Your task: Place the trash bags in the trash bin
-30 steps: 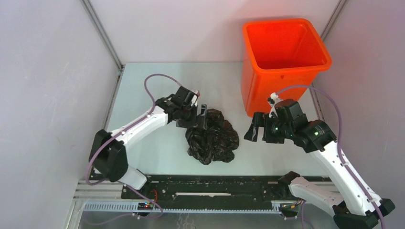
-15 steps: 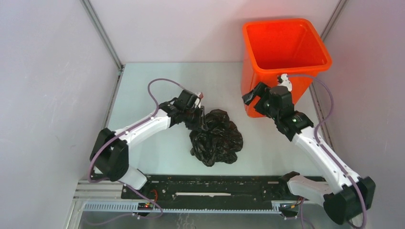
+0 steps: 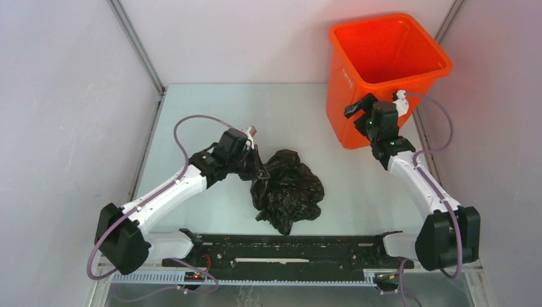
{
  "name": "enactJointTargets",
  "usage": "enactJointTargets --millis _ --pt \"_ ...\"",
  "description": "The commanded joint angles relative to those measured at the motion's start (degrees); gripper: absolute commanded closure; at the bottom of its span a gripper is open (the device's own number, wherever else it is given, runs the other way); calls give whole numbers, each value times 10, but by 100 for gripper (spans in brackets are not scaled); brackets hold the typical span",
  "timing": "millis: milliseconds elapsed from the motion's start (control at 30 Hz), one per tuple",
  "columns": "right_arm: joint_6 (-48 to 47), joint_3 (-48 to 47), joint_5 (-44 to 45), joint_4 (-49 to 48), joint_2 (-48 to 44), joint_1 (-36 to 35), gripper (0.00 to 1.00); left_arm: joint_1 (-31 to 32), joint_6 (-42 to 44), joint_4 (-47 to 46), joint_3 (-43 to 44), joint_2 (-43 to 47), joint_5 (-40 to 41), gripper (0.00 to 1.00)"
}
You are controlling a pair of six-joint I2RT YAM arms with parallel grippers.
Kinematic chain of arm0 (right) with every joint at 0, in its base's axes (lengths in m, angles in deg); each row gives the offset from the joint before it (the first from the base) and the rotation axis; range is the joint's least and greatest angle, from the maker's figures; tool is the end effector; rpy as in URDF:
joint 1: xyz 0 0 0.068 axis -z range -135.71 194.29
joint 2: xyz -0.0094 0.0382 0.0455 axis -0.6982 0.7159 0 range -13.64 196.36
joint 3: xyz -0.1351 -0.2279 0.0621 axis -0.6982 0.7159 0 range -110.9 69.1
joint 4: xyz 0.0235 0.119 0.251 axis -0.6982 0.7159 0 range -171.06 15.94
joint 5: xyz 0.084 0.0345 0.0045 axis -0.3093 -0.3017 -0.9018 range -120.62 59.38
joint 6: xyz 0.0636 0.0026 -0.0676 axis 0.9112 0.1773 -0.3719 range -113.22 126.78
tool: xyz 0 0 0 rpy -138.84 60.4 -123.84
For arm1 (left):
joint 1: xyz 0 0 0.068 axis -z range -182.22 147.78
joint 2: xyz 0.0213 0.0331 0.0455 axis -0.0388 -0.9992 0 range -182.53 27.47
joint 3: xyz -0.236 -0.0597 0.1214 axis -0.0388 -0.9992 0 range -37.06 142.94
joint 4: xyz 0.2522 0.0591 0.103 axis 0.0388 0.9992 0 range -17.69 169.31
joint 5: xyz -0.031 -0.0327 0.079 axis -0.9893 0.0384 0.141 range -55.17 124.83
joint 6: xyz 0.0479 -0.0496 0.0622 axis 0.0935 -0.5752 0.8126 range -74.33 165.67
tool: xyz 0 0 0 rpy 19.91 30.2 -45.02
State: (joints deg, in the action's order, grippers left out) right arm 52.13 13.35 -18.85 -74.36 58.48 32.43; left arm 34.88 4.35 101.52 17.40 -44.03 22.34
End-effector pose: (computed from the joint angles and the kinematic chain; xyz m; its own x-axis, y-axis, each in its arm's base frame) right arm 0.3481 0.0556 0.2863 -0.2820 0.6524 -0.7035 0.2606 0.7577 0.5982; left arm 0.2392 -0.2035 0.2308 -0.9004 -0.1273 -0.4161 0.1515 0.8047 -0.5740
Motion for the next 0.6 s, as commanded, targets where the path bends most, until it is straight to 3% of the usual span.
enactJointTargets --millis 0,133,267,433,567 --pt "-16 -12 -45 -60 40 52 0 1 -35 -17 -18 40 -9 100" --pt "-65 -48 -106 27 60 65 0 -2 -31 -9 0 47 -17 100" --pt "-120 -60 -220 159 33 42 0 -18 -26 1 24 48 -34 100" --pt "-208 -50 -239 307 -43 -76 0 -52 -60 -40 29 59 -82 100" --pt "-216 -32 -306 376 -101 -138 0 -70 -110 -80 28 80 -101 100"
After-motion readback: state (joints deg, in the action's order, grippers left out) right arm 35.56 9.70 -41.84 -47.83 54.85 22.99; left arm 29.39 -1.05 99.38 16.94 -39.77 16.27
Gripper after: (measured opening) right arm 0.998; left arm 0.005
